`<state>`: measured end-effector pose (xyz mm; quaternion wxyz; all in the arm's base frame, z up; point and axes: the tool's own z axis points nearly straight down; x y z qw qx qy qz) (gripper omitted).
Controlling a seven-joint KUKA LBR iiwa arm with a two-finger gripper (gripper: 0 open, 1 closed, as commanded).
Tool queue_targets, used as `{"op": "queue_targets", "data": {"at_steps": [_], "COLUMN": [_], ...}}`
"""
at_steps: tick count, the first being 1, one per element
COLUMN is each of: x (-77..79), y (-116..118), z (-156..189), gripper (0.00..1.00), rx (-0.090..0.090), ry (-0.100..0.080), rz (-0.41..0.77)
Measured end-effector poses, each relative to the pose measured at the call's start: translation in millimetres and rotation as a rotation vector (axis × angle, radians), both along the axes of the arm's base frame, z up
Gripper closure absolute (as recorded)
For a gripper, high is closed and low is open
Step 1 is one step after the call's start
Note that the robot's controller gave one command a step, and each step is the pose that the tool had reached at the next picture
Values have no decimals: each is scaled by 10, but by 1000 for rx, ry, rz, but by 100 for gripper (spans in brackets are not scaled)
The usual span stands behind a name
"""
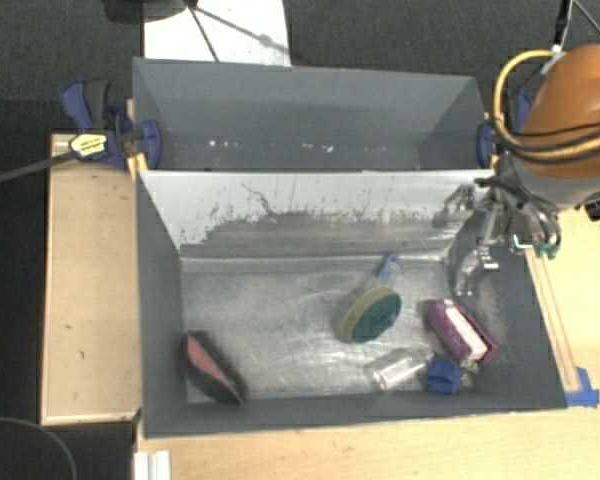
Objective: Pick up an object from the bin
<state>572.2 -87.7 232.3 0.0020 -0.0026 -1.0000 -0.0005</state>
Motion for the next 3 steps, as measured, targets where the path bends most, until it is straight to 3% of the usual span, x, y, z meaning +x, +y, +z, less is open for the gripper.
{"op": "queue_targets", "data": {"at_steps": [1,2,3], "x": [-480,-39,-215], "y": [950,217,804], "z": [-1591,-1298,-1180], "gripper": [0,0,0], "rx": [0,-5,3], "ry": [-23,-13,-5], "rz": [437,723,1109]}}
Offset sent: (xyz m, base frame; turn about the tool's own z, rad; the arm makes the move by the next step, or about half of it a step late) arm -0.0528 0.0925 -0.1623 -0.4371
